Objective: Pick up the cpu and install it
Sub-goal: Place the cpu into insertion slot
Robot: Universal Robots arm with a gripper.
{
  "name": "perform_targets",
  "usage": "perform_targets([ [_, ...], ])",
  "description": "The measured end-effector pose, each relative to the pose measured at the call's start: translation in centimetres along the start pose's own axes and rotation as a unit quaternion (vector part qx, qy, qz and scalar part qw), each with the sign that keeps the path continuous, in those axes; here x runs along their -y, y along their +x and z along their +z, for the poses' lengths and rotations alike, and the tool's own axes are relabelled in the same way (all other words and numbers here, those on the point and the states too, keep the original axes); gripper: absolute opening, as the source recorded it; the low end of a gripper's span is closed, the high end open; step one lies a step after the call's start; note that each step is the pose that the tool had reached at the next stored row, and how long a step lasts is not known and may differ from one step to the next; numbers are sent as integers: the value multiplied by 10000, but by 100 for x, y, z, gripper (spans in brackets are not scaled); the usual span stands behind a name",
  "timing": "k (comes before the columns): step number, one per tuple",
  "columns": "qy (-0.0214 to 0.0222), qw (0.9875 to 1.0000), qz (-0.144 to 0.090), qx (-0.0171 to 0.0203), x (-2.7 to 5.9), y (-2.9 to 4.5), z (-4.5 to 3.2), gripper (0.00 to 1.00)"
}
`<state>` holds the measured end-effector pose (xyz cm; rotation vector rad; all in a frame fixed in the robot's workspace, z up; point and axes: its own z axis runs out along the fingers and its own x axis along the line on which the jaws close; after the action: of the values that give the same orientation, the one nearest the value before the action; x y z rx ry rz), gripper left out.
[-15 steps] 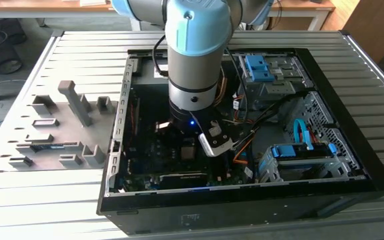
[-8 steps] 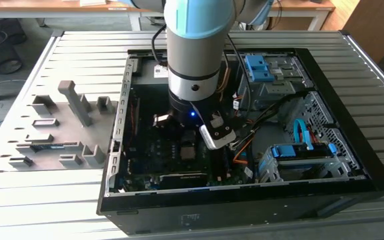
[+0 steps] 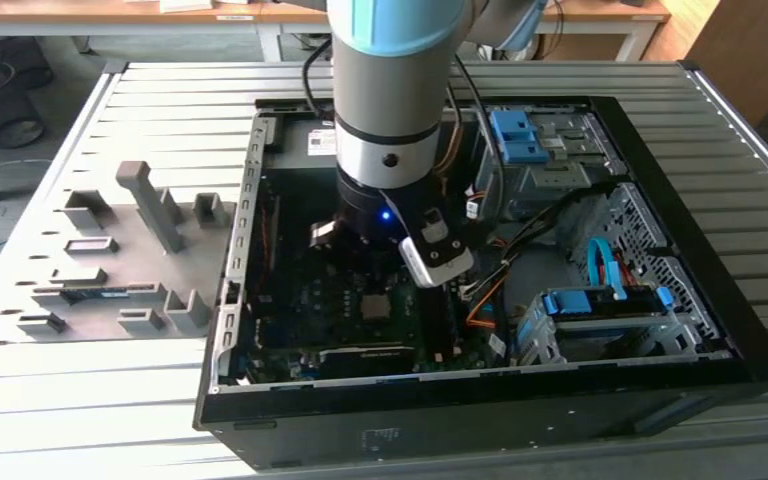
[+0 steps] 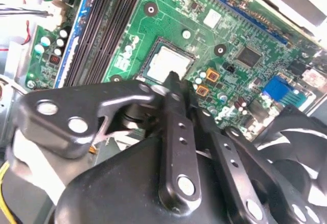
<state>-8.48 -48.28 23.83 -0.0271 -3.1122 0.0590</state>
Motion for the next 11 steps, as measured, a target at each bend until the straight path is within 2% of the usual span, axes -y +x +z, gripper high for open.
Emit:
perform_targets([
  [2, 2, 10000, 0, 0, 0, -3, -31, 12],
  [4, 2, 10000, 0, -1, 1, -11, -55, 10],
  [7, 3, 10000, -1, -30, 3, -43, -80, 10],
  [11, -10, 10000, -1, -34, 8, -51, -231, 10],
])
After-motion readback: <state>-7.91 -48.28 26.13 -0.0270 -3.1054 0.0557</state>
